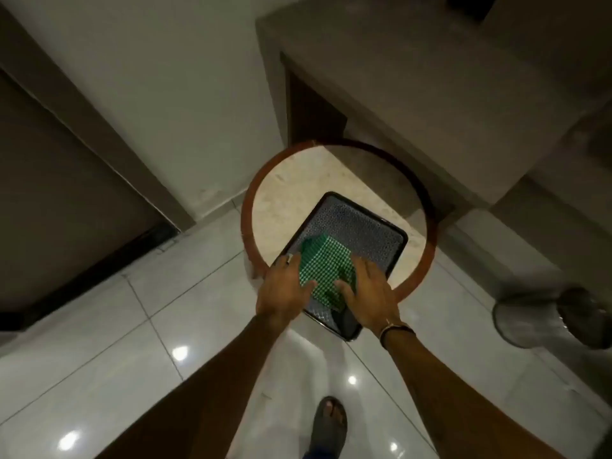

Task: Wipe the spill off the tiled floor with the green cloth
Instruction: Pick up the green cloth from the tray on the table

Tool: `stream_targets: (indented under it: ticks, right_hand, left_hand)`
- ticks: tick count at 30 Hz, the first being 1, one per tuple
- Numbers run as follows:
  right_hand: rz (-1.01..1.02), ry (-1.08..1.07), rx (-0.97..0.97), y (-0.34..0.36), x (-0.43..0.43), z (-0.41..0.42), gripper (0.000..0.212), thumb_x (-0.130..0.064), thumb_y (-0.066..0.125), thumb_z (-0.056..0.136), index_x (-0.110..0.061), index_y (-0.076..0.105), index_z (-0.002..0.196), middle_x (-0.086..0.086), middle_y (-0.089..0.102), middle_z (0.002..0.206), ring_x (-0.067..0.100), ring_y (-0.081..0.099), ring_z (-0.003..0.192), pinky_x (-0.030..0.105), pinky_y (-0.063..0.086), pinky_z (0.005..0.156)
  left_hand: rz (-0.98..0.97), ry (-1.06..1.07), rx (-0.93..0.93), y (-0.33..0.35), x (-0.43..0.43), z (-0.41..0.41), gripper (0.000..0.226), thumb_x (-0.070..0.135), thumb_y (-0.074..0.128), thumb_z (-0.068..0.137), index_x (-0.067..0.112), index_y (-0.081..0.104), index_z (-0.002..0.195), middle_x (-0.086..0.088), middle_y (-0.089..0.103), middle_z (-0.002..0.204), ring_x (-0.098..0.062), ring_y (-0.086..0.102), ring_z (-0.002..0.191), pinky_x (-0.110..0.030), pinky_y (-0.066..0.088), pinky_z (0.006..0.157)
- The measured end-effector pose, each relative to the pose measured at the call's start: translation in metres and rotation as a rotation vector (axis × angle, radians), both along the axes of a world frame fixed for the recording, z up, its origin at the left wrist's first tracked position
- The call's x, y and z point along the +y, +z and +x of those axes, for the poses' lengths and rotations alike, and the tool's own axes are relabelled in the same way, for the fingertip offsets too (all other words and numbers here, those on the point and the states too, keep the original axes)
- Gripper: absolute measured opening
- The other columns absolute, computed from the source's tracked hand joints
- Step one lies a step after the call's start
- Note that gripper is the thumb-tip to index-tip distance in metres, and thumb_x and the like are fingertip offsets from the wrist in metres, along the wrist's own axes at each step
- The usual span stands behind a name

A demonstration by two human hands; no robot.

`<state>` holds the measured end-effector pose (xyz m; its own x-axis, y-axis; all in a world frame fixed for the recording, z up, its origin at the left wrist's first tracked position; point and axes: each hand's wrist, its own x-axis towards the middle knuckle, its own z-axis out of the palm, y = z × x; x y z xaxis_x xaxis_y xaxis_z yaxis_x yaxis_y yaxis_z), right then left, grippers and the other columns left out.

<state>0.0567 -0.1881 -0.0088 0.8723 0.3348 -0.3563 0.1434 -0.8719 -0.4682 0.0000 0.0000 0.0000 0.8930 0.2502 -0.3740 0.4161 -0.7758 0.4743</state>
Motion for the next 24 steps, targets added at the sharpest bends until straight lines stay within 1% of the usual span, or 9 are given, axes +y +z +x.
stream_targets:
  ticks: [2,5,7,9,13,16,19,21,24]
  right_hand:
    - [-0.01,-0.036,0.016,-0.047,0.004,0.025,0.07,-0.051,0.056,0.112,-0.019,0.034,0.171,0.019,0.042,0.169,0.04,0.044,0.155,0.055,0.044,0.127]
    - [-0.129,-0.07,-0.005,-0.103,0.011,0.049,0.065,-0.052,0.054,0.112,-0.018,0.042,0.165,0.021,0.042,0.168,0.044,0.044,0.151,0.055,0.044,0.124]
    - [-0.17,-0.081,-0.091,-0.128,0.013,0.046,0.057,-0.047,0.058,0.111,-0.015,0.05,0.158,0.02,0.046,0.162,0.043,0.045,0.146,0.054,0.043,0.121]
    - [-0.115,-0.127,-0.126,-0.138,0.015,0.045,0.051,-0.036,0.063,0.11,-0.013,0.053,0.155,0.02,0.047,0.157,0.042,0.047,0.142,0.053,0.044,0.119]
    - [0.068,-0.2,-0.1,-0.13,0.022,0.038,0.04,-0.009,0.063,0.108,-0.012,0.059,0.148,0.018,0.06,0.147,0.038,0.057,0.136,0.048,0.05,0.113]
    - [0.259,-0.326,-0.063,-0.092,0.032,0.017,0.034,-0.008,0.073,0.104,-0.009,0.067,0.137,0.015,0.071,0.137,0.034,0.067,0.128,0.045,0.056,0.11]
    - [0.45,-0.482,0.0,-0.042,0.045,-0.027,0.03,-0.007,0.077,0.101,-0.005,0.072,0.13,0.012,0.077,0.126,0.03,0.072,0.119,0.052,0.06,0.109]
    - [0.53,-0.551,0.018,-0.012,0.052,-0.071,0.029,-0.005,0.078,0.1,-0.002,0.073,0.129,0.011,0.077,0.124,0.031,0.072,0.118,0.052,0.06,0.11]
    - [0.621,-0.593,0.046,0.026,0.067,-0.15,0.029,-0.001,0.078,0.099,0.0,0.073,0.128,0.014,0.077,0.125,0.026,0.071,0.114,0.048,0.061,0.109]
  left_hand:
    - [0.0,0.062,0.008,-0.05,-0.003,0.022,0.075,0.044,0.065,0.105,0.012,0.042,0.169,-0.019,0.054,0.164,-0.037,0.054,0.151,-0.052,0.049,0.124]
    - [0.162,0.048,-0.017,-0.11,-0.004,0.038,0.067,0.044,0.059,0.106,0.01,0.049,0.163,-0.018,0.058,0.158,-0.037,0.057,0.143,-0.046,0.05,0.112]
    - [0.24,0.033,-0.046,-0.134,-0.009,0.04,0.065,0.042,0.058,0.107,0.009,0.05,0.162,-0.02,0.057,0.158,-0.038,0.058,0.14,-0.048,0.051,0.109]
    - [0.243,0.038,-0.052,-0.141,-0.009,0.042,0.059,0.035,0.059,0.108,0.01,0.052,0.16,-0.02,0.058,0.155,-0.038,0.058,0.139,-0.049,0.051,0.109]
    - [0.061,0.166,-0.11,-0.124,0.002,0.048,0.034,0.009,0.062,0.103,0.01,0.07,0.136,-0.018,0.073,0.133,-0.038,0.068,0.127,-0.051,0.057,0.107]
    - [-0.194,0.279,-0.18,-0.088,0.01,0.029,0.025,0.002,0.066,0.1,0.006,0.073,0.123,-0.018,0.078,0.118,-0.037,0.074,0.115,-0.053,0.06,0.102]
    - [-0.524,0.476,-0.183,-0.045,0.023,-0.012,0.023,-0.003,0.065,0.102,0.007,0.069,0.122,-0.019,0.078,0.121,-0.036,0.077,0.115,-0.056,0.064,0.102]
    - [-0.669,0.582,-0.189,-0.017,0.037,-0.051,0.023,-0.005,0.064,0.101,0.01,0.07,0.118,-0.018,0.078,0.123,-0.036,0.078,0.115,-0.048,0.068,0.095]
    - [-0.816,0.663,-0.188,0.015,0.067,-0.125,0.025,-0.005,0.066,0.099,0.017,0.069,0.11,-0.017,0.077,0.119,-0.035,0.076,0.109,-0.036,0.064,0.082]
